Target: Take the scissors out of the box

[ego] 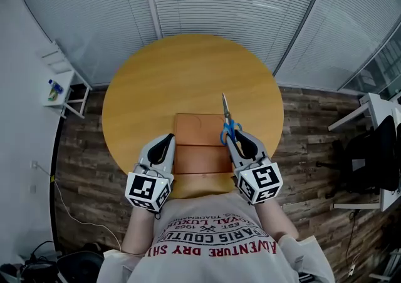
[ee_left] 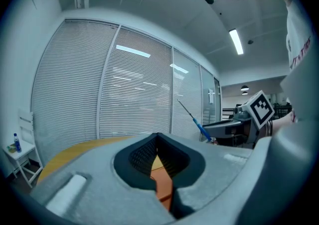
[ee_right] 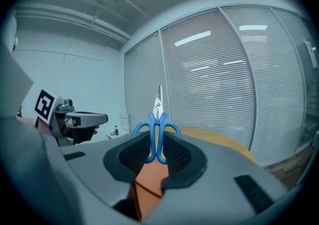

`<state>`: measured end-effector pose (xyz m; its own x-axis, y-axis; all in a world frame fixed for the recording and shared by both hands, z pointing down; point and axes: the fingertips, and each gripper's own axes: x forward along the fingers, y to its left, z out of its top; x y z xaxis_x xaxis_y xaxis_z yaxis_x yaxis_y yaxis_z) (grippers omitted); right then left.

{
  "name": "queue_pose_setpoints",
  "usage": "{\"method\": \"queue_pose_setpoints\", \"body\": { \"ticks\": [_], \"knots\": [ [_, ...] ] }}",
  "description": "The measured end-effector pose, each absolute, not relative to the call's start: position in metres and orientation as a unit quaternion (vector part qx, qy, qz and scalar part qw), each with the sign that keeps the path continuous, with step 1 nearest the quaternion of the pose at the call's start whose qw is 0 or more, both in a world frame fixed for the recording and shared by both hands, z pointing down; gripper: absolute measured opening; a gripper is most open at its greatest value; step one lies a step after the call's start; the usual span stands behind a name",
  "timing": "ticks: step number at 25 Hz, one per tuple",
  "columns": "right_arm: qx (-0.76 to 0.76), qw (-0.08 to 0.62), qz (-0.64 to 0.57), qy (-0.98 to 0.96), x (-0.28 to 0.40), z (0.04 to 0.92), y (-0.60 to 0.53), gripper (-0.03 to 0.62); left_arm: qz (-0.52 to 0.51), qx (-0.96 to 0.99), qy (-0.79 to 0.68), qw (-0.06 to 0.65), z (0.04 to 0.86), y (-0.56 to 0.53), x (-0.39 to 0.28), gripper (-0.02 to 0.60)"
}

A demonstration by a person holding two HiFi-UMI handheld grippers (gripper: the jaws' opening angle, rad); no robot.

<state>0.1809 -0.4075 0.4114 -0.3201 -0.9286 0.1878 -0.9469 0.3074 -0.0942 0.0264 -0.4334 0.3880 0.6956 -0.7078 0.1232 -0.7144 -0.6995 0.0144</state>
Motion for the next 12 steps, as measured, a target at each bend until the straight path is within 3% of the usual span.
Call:
{"method": "queue_pose_setpoints", "body": {
  "ticks": [12],
  "knots": [
    [0.578,0.05,0.098,-0.808,0.1788,0.4154,-0.4045,0.086,0.057,0.917,-0.393,0.036,0.3903,-0.429,0.0237,0.008]
  ]
}}
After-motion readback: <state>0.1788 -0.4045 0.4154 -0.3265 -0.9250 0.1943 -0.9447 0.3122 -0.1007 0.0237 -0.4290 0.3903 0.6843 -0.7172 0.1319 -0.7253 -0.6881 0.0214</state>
